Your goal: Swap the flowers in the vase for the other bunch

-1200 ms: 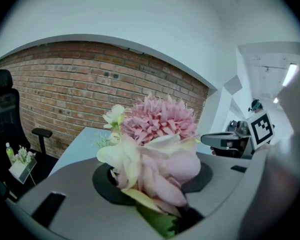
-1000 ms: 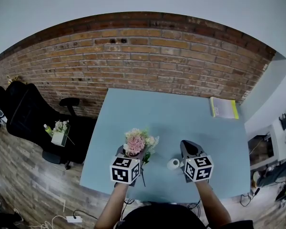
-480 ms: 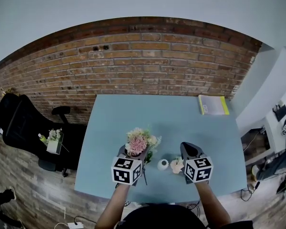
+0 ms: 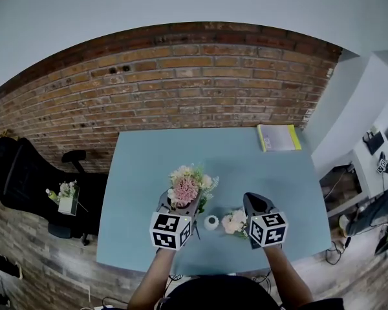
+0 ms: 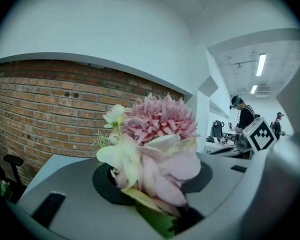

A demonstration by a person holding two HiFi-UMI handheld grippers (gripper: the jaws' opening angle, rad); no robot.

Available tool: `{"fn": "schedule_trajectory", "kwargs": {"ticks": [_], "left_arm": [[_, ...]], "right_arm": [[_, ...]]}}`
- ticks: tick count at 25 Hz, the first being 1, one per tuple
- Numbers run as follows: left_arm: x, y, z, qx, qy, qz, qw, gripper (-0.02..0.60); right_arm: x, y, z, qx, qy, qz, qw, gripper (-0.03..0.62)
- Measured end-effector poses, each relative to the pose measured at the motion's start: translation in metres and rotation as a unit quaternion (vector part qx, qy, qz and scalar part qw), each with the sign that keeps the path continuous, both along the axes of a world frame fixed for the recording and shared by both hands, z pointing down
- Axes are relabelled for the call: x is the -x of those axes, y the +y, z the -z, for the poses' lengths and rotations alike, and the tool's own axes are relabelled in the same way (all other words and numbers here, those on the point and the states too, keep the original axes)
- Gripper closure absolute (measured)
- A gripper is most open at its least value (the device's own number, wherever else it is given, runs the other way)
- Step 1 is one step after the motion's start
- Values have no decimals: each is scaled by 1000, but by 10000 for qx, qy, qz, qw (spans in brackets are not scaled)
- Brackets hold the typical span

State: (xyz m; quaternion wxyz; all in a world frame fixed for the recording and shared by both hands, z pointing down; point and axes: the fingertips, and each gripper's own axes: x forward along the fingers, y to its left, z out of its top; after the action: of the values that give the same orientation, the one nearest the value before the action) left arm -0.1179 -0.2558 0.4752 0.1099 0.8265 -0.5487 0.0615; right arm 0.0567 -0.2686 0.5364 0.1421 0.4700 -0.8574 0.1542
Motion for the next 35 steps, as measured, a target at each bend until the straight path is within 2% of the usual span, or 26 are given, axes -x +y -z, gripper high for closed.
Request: {"fn": "schedule_trajectory", "kwargs": {"ticks": [14,29,35], "left_arm": [[-39,-23,27,-687,107,-356,9969,380],[-41,-35,27,-916,90,-73,9957,380],[-44,-37,32,-992,12,-96,9950,380]], "right_arm": [[-38,-1,-5,60,-50,-407,9991,580],[-37,-3,-3,104,-262,-454,9986,580],[-42,-2,-6,129,-279,-496,9983,580]]}}
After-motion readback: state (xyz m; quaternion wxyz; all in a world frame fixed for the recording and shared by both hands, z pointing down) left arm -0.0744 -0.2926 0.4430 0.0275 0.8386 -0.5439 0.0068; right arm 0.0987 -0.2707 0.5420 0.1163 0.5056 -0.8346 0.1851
